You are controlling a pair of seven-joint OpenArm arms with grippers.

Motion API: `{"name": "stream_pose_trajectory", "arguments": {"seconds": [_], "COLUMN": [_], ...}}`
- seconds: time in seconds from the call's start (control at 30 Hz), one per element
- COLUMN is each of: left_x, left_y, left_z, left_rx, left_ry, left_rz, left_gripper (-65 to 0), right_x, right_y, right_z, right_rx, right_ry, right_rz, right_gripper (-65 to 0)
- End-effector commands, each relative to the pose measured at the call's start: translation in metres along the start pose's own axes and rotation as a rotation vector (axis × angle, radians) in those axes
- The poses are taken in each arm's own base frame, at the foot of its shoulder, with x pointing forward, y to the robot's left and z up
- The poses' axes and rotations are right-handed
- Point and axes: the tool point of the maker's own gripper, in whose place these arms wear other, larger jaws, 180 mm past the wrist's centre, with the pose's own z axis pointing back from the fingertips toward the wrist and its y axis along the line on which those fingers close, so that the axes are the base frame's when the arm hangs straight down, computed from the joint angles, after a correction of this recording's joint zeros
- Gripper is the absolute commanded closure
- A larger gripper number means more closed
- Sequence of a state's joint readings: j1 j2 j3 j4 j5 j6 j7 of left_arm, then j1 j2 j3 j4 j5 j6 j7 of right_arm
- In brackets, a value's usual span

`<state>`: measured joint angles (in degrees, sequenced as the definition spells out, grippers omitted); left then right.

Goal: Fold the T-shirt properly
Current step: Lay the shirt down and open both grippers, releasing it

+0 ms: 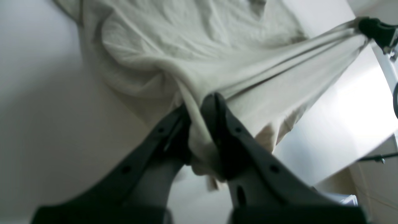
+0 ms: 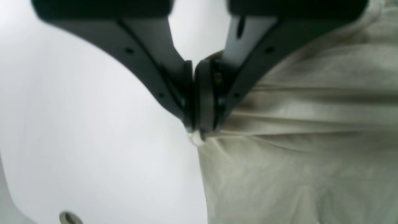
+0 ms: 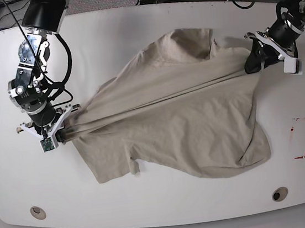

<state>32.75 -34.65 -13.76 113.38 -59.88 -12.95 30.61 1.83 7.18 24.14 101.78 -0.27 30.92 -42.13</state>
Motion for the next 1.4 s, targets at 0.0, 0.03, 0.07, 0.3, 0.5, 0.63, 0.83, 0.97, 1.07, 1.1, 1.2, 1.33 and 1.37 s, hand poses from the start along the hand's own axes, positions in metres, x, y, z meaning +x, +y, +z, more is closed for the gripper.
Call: {"name": "stream_pose_trajectory", "arguments": {"seconds": [0.0, 0.03, 0.07, 0.3, 0.5, 0.63, 0.83, 0.97, 1.07, 1.1, 1.2, 1.33, 1.37], "left_x": [-0.004, -0.009, -0.016, -0.056, -0.079, -0.085, -0.088, -0.089, -0.091, -0.091, -0.091, -0.089, -0.088], "left_y": [0.003, 0.003, 0.004, 0.009, 0.01, 0.012, 0.014, 0.014, 0.014, 0.014, 0.014, 0.014, 0.015], "left_z": [0.008, 0.01, 0.012, 0.028, 0.037, 0.038, 0.038, 0.039, 0.04, 0.04, 0.04, 0.04, 0.04], "left_rx": [0.019, 0.021, 0.027, 0.071, 0.1, 0.117, 0.131, 0.135, 0.136, 0.135, 0.132, 0.131, 0.135], "left_ry": [0.007, 0.018, 0.037, 0.151, 0.206, 0.218, 0.228, 0.232, 0.236, 0.236, 0.235, 0.229, 0.227], "left_rz": [-0.005, 0.0, 0.009, 0.005, 0.002, -0.013, -0.032, -0.028, -0.027, -0.025, -0.023, -0.024, -0.025], "left_gripper": [-0.4, -0.4, -0.4, -0.4, -1.1, -1.5, -17.2, -36.5, -46.8, -49.0, -49.0, -46.8, -46.3], "right_x": [-0.005, -0.01, -0.018, -0.062, -0.085, -0.092, -0.102, -0.101, -0.097, -0.096, -0.093, -0.092, -0.09], "right_y": [-0.017, -0.017, -0.018, 0.001, 0.018, 0.024, 0.03, 0.032, 0.031, 0.031, 0.032, 0.039, 0.041], "right_z": [0.01, 0.011, 0.013, 0.022, 0.027, 0.029, 0.032, 0.035, 0.036, 0.037, 0.038, 0.043, 0.045], "right_rx": [-0.059, -0.06, -0.062, -0.03, -0.003, 0.006, 0.011, 0.009, 0.005, 0.004, 0.003, 0.004, 0.005], "right_ry": [-0.002, 0.009, 0.026, 0.115, 0.162, 0.178, 0.196, 0.192, 0.182, 0.181, 0.173, 0.168, 0.162], "right_rz": [0.001, -0.002, -0.005, -0.037, -0.066, -0.077, -0.103, -0.105, -0.1, -0.098, -0.1, -0.102, -0.103], "right_gripper": [0.0, 0.0, 0.0, 0.0, 0.0, 0.0, 0.0, 0.0, 0.0, 0.0, -0.2, -2.5, -5.4]}}
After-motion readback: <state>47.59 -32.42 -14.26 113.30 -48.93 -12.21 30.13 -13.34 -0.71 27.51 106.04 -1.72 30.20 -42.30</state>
